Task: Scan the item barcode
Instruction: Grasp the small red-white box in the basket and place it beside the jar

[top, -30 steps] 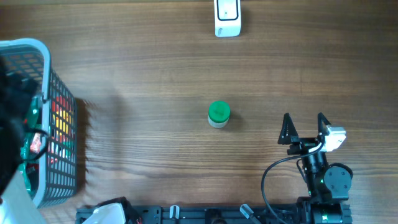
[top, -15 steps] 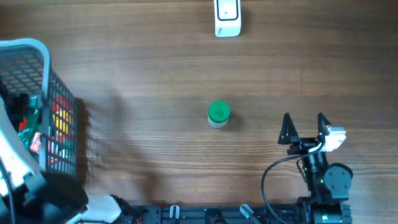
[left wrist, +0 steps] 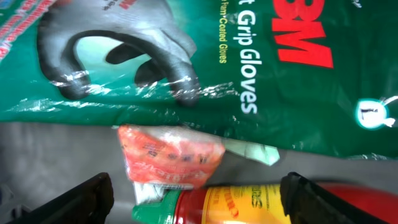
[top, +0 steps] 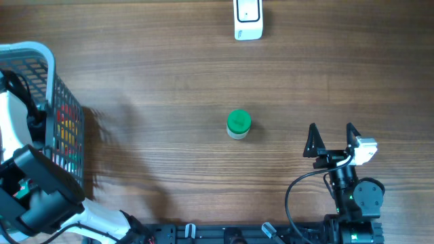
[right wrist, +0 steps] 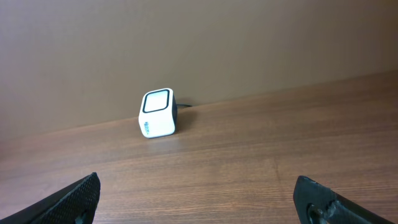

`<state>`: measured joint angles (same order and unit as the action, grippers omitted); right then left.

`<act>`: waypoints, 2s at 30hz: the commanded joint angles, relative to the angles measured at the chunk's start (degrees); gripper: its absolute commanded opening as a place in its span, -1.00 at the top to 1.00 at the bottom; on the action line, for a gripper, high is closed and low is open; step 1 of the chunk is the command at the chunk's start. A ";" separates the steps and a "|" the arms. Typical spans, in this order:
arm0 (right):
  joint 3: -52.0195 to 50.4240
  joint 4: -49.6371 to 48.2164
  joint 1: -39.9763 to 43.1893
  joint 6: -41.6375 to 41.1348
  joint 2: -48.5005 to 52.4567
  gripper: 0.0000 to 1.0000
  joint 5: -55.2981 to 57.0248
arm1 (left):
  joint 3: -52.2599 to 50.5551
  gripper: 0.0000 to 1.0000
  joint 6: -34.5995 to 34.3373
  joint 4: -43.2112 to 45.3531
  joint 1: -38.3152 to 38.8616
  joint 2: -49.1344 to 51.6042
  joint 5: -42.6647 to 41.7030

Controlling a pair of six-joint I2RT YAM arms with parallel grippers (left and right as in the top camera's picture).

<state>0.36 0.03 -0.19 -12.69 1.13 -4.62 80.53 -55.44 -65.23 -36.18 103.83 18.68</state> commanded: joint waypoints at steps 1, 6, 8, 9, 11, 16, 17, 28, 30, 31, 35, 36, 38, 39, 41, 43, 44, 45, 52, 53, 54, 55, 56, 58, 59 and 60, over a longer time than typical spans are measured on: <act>-0.07 -0.15 0.09 0.66 -0.20 -0.99 0.37 | -3.37 -0.70 -0.76 3.17 -1.20 0.44 0.22; -0.07 -0.15 0.09 0.63 -0.20 -1.00 0.37 | -7.30 -0.41 -0.76 10.93 -3.17 0.44 0.20; -0.07 -0.15 0.09 0.66 -0.20 -0.99 0.37 | -7.30 0.30 -0.76 11.43 -3.39 0.44 0.20; -0.07 -0.15 0.09 0.63 -0.20 -1.00 0.37 | -7.30 0.61 -0.76 11.39 -3.39 0.44 0.20; -0.07 -0.17 0.09 0.66 -0.20 -1.00 0.37 | -7.28 0.92 -0.76 10.27 -3.37 0.28 0.20; -0.07 -0.15 0.09 0.66 -0.20 -0.99 0.37 | -2.75 0.92 -0.76 1.38 -3.37 -6.10 0.17; -0.07 -0.15 0.09 0.63 -0.20 -1.00 0.37 | -1.01 0.92 -0.76 -0.79 -3.37 -8.76 0.17; -0.07 -0.15 0.09 0.66 -0.20 -1.00 0.37 | 4.24 0.92 -0.52 -3.21 -3.32 -46.27 -14.69; -0.07 -0.15 0.09 0.66 -0.20 -0.99 0.37 | 4.24 0.92 -0.46 -1.18 -2.67 -52.46 -24.55; -0.07 -0.15 0.09 0.66 -0.20 -0.99 0.39 | 4.24 0.92 -0.28 -1.03 -1.97 -53.88 -28.17; -0.07 -0.17 0.09 0.66 -0.20 -0.99 0.37 | 3.61 0.92 9.64 -1.49 5.14 -55.17 -43.04; -0.07 -0.15 0.09 0.66 -0.20 -0.99 0.37 | 2.69 0.92 11.37 -1.64 7.76 -54.99 -43.30; -0.07 -0.15 0.09 0.63 -0.20 -0.99 0.37 | -1.11 0.92 13.27 -1.62 14.69 -54.53 -43.30; -0.07 -0.15 0.09 0.66 -0.20 -0.99 0.37 | -2.67 0.92 13.27 -1.07 17.16 -54.25 -43.30; -0.07 -0.15 0.09 0.68 -0.20 -1.00 0.37 | -6.73 0.92 13.22 1.29 22.97 -52.98 -43.30; -0.07 -0.15 0.09 0.66 -0.20 -0.99 0.37 | -11.43 0.92 13.00 5.27 29.11 -50.77 -43.28; -0.07 -0.15 0.09 0.63 -0.20 -0.99 0.37 | -14.69 0.92 13.00 8.61 33.59 -48.24 -43.25; -0.07 -0.15 0.09 0.66 -0.20 -0.99 0.39 | -16.41 0.92 13.00 10.73 36.15 -46.38 -43.21; -0.07 -0.15 0.09 0.66 -0.20 -0.99 0.37 | -20.00 0.92 5.51 26.91 57.00 -14.32 -32.65; -0.07 -0.15 0.09 0.63 -0.20 -1.00 0.39 | -20.00 0.92 5.20 29.14 58.42 -11.04 -32.70; -0.07 -0.15 0.09 0.66 -0.20 -0.99 0.39 | -20.00 0.92 4.98 31.63 60.04 -7.52 -32.72; -0.07 -0.15 0.09 0.66 -0.20 -1.00 0.37 | -20.00 0.92 3.89 33.75 61.46 -4.59 -32.72; -0.07 -0.15 0.09 0.63 -0.20 -0.99 0.37 | -20.00 0.92 3.21 35.54 62.86 -2.32 -32.74; -0.07 -0.15 0.09 0.63 -0.20 -0.99 0.37 | -20.00 0.92 2.45 38.18 65.79 0.83 -32.63; -0.07 -0.15 0.09 0.66 -0.20 -0.99 0.37 | -20.00 0.92 2.47 38.51 66.62 0.98 -32.15; -0.07 -0.15 0.09 0.63 -0.20 -0.99 0.37 | -19.96 0.87 2.49 38.75 67.23 0.92 -31.58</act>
<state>0.36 0.03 -0.19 -12.69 1.17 -4.62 60.62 -51.51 -27.11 28.77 103.77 -14.61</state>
